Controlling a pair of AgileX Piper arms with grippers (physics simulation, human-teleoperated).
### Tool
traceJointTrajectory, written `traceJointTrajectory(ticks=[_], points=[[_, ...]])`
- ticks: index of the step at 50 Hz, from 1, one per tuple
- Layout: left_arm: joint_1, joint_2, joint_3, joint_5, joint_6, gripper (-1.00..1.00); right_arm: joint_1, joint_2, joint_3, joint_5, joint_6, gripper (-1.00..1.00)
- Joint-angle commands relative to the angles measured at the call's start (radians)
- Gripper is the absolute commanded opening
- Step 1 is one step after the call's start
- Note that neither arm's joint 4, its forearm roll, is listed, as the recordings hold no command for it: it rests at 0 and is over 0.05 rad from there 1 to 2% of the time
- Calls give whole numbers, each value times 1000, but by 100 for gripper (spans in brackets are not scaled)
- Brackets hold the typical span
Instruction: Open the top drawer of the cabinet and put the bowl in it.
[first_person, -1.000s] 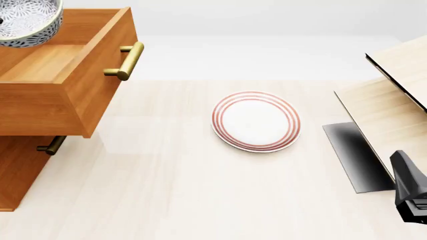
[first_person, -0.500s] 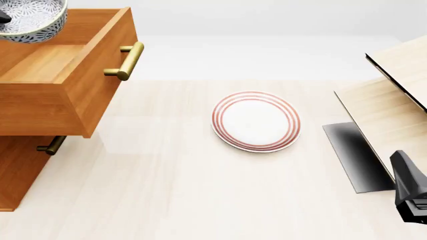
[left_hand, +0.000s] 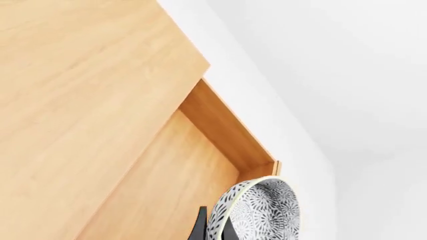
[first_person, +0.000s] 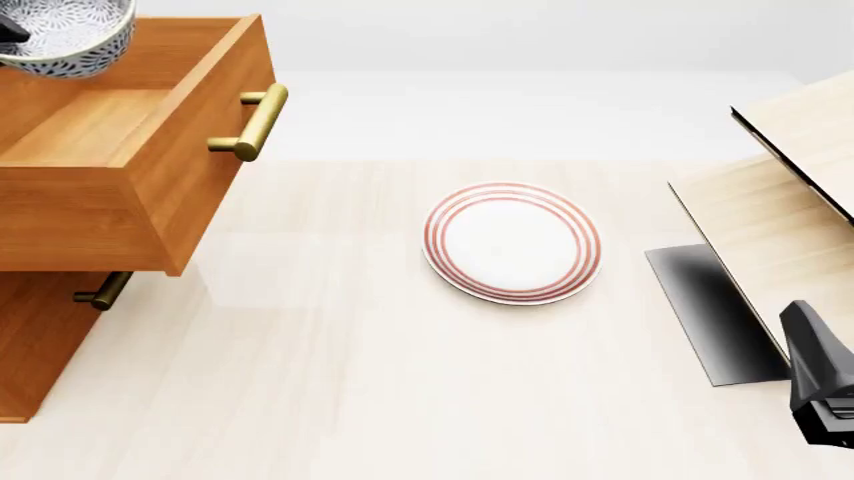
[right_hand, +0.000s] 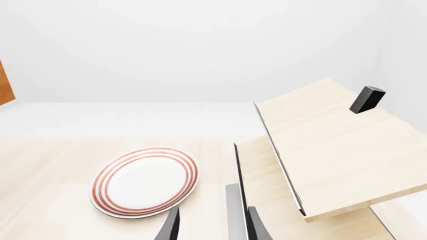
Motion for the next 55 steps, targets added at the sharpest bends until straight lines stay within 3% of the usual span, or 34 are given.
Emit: traceJointTrajectory(ticks=[1, 12, 24, 27, 38, 55], points=[[16, 54, -18, -24, 2, -100, 0, -1, 0, -1, -1, 100], [15, 126, -42, -43, 4, -100, -1, -1, 0, -1, -1, 100], [22, 164, -4, -89, -6, -100, 0, -1, 0, -1, -1, 100], [71, 190, -35, -51, 37, -100, -1, -1, 0, -1, -1, 100], [42, 192, 37, -126, -4, -100, 0, -1, 0, -1, -1, 100], [36, 247, 55, -169, -6, -100, -1, -1, 0, -1, -1, 100]])
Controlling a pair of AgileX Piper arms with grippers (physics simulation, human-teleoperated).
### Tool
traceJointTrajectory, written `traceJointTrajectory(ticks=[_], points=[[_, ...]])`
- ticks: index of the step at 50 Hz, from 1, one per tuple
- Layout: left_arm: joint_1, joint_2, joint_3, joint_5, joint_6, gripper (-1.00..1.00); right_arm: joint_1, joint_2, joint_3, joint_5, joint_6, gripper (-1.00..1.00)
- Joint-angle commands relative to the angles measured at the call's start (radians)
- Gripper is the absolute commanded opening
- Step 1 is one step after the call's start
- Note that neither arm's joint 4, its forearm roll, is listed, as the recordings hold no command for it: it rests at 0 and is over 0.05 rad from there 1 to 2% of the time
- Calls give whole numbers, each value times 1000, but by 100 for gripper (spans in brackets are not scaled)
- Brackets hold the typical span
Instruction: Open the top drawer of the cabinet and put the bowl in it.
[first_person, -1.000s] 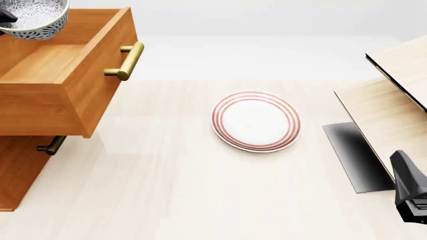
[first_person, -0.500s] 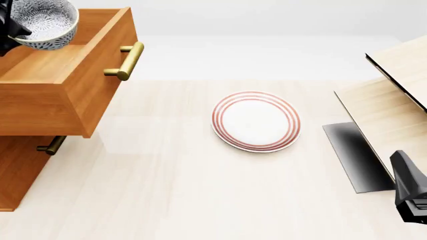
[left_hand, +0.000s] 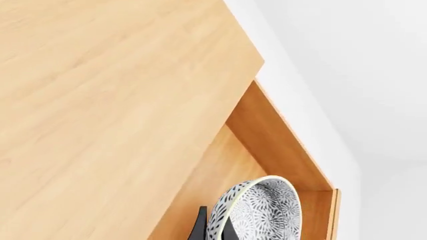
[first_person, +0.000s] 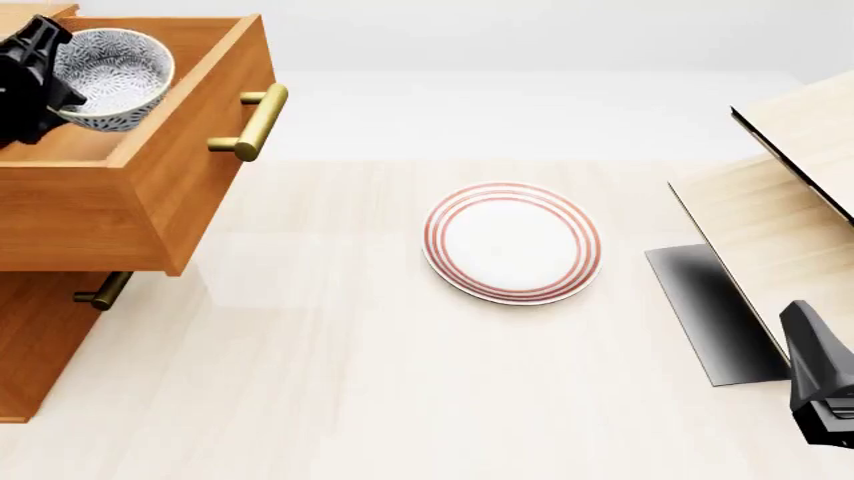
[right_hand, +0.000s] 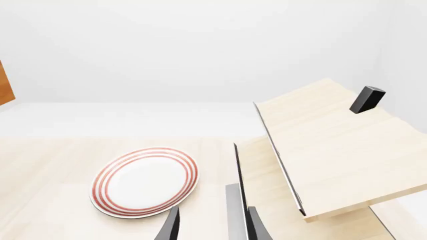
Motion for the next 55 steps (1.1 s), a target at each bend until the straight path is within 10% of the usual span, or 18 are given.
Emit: traceJointTrajectory(ticks=[1, 25, 26, 55], points=[[-7, 26, 15, -39, -1, -100, -1, -1, 0, -1, -1, 100], [-16, 28, 14, -46, 0, -100, 0, -1, 0, -1, -1, 100], [-17, 24, 14, -44, 1, 100, -1, -1, 0, -1, -1, 100], [-18, -61, -12, 57, 32, 100, -1, -1, 0, -1, -1, 100]])
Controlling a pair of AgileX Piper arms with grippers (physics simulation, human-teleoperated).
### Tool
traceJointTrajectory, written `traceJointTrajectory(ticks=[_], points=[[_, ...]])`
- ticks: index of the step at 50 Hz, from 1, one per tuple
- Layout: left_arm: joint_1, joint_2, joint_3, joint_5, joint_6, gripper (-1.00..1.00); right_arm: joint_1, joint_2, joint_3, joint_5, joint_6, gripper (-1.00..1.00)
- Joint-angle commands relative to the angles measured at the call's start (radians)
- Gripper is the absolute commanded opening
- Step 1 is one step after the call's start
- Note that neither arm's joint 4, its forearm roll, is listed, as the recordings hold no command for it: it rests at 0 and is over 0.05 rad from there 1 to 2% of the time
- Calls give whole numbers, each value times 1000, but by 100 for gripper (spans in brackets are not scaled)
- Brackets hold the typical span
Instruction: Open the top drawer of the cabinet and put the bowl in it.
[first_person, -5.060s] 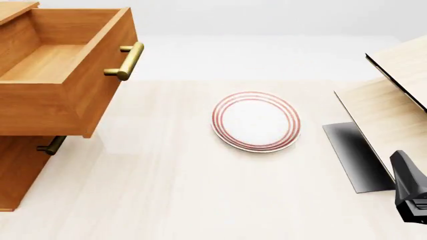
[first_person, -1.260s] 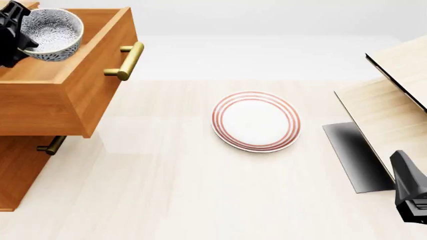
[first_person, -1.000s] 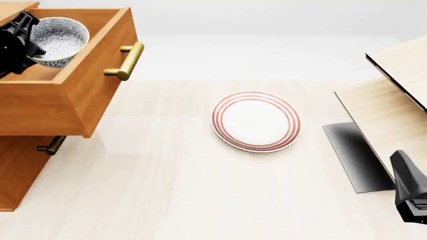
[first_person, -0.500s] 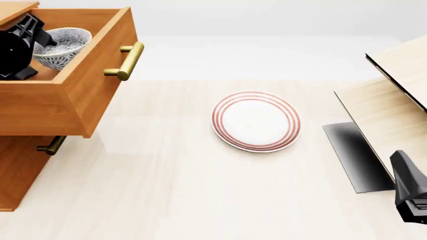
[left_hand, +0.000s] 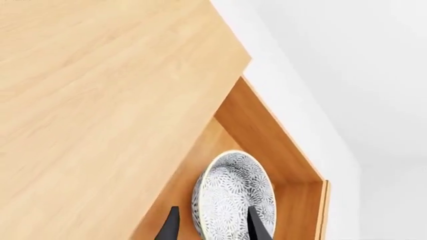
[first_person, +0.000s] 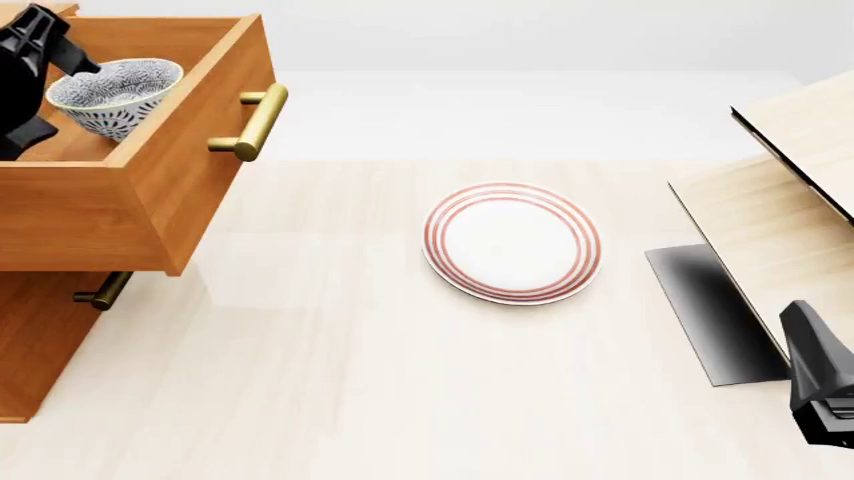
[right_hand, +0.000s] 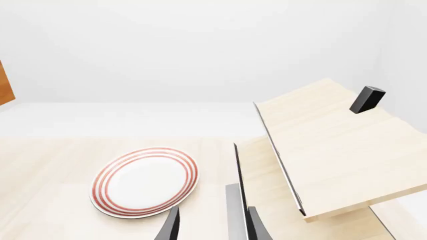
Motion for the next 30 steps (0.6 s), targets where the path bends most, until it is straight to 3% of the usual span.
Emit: traceJointTrajectory(ticks=[1, 30], points=[[-3, -35, -7, 41, 14, 100, 0, -1, 0, -1, -1, 100], [-41, -195, -44, 198, 47, 100, 0, -1, 0, -1, -1, 100]])
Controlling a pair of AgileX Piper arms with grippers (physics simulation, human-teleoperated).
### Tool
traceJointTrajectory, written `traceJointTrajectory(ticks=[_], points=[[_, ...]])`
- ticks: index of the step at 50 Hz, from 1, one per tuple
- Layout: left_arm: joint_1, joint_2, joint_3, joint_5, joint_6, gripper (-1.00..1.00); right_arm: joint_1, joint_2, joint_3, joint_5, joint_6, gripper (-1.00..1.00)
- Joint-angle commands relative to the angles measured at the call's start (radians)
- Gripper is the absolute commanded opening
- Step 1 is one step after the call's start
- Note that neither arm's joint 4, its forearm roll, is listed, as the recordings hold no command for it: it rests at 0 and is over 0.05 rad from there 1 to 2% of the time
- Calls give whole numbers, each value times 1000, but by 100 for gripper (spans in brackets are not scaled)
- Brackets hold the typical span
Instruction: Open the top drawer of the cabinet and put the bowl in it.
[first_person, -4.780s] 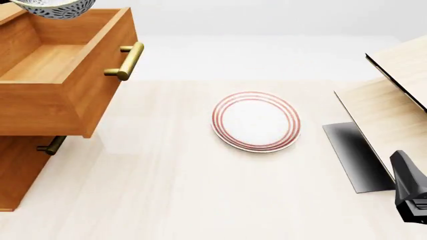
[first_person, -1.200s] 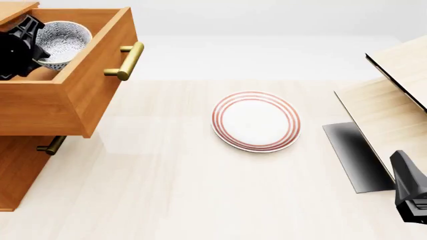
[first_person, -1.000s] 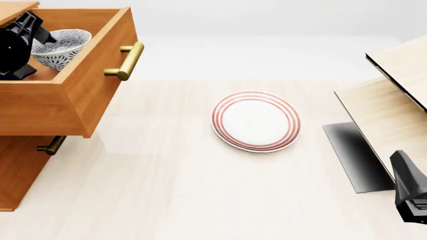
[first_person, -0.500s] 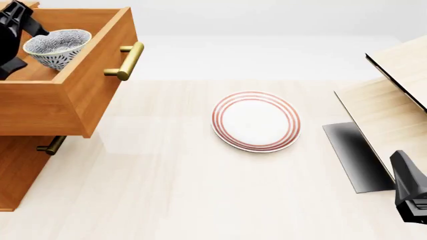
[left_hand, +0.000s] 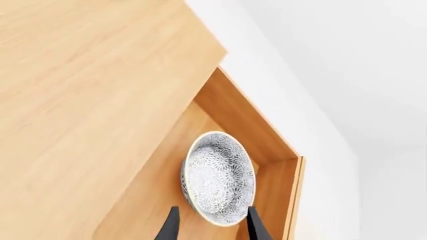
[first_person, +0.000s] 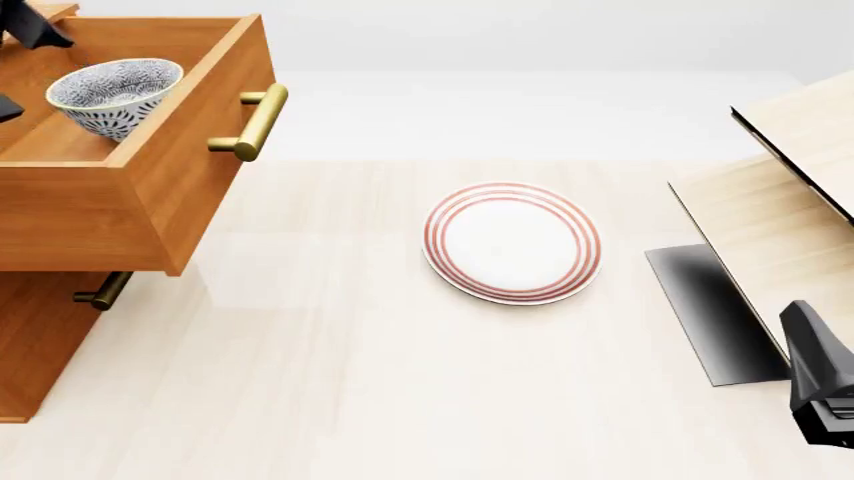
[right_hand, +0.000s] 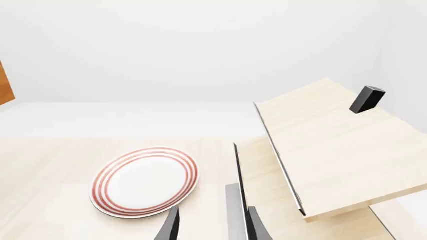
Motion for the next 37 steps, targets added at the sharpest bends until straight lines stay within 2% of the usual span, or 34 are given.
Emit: traceJointTrajectory(ticks=[1, 26, 37], points=[[-22, -68, -14, 64, 11, 100, 0, -1, 0, -1, -1, 100], [-68, -187, -49, 197, 57, 100, 0, -1, 0, -1, -1, 100], [-72, -263, -32, 241, 74, 100, -1, -1, 0, -1, -1, 100]])
